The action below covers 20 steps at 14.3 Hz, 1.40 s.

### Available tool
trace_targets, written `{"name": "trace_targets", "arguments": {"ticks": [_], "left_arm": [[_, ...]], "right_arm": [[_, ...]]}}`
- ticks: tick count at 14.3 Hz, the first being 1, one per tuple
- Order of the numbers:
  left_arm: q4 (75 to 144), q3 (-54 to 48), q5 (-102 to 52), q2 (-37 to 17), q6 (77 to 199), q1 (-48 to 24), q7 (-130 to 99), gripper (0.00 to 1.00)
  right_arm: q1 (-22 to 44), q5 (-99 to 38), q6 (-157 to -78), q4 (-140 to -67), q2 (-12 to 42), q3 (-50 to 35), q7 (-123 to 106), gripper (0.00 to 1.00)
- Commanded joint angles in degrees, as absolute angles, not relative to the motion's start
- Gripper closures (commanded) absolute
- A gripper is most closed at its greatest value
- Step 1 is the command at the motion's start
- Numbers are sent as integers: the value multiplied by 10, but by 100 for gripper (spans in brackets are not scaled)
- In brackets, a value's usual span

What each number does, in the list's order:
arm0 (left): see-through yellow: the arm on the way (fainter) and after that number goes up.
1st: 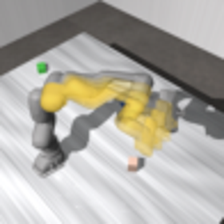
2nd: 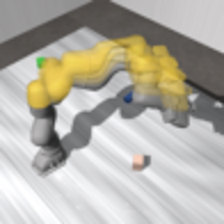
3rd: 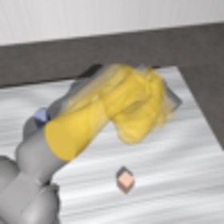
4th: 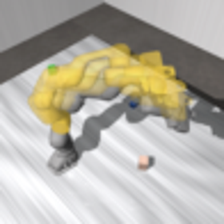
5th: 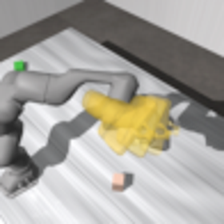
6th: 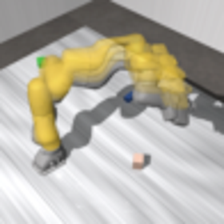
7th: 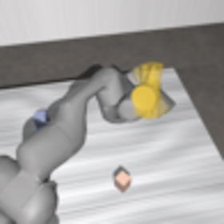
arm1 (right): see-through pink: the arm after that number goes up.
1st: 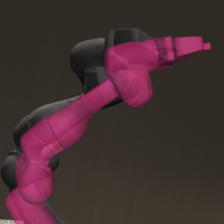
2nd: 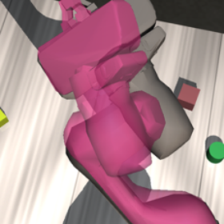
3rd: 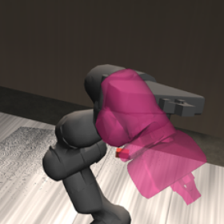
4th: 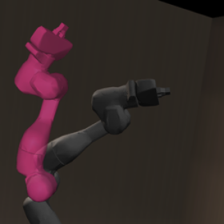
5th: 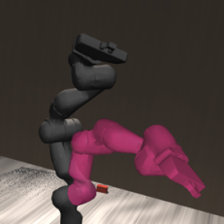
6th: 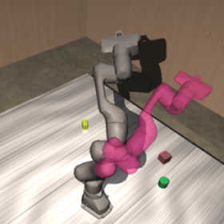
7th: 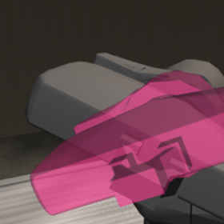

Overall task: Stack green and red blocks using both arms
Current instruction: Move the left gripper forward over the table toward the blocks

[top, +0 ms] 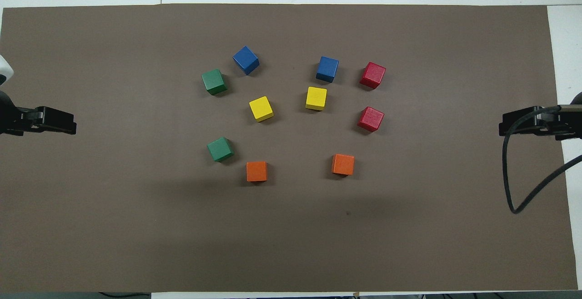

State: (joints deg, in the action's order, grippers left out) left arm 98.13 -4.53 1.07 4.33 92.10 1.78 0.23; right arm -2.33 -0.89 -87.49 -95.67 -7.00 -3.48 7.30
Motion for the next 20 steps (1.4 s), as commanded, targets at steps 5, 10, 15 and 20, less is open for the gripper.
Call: {"name": "trace_targets", "arguments": {"ticks": [5,10,15,20], "left_arm": [[983,-46,15,54,911,26,5,0],[993,-51,11,36,947,10,-61,0],[1017,-53,9,-45,1038,-78,-231,0],[1102,-53,-10,-77,1173,-145,-356,0]], "right_arm": [[-28,-18,-872,-963,-79,-37,60,0],[-27,-18,-872,-963,-80,-37,60,0],[-22,-16,-870,-970,-84,-37,62,0],[-26,-8,-869,-976,-100,-35,-29,0]]}}
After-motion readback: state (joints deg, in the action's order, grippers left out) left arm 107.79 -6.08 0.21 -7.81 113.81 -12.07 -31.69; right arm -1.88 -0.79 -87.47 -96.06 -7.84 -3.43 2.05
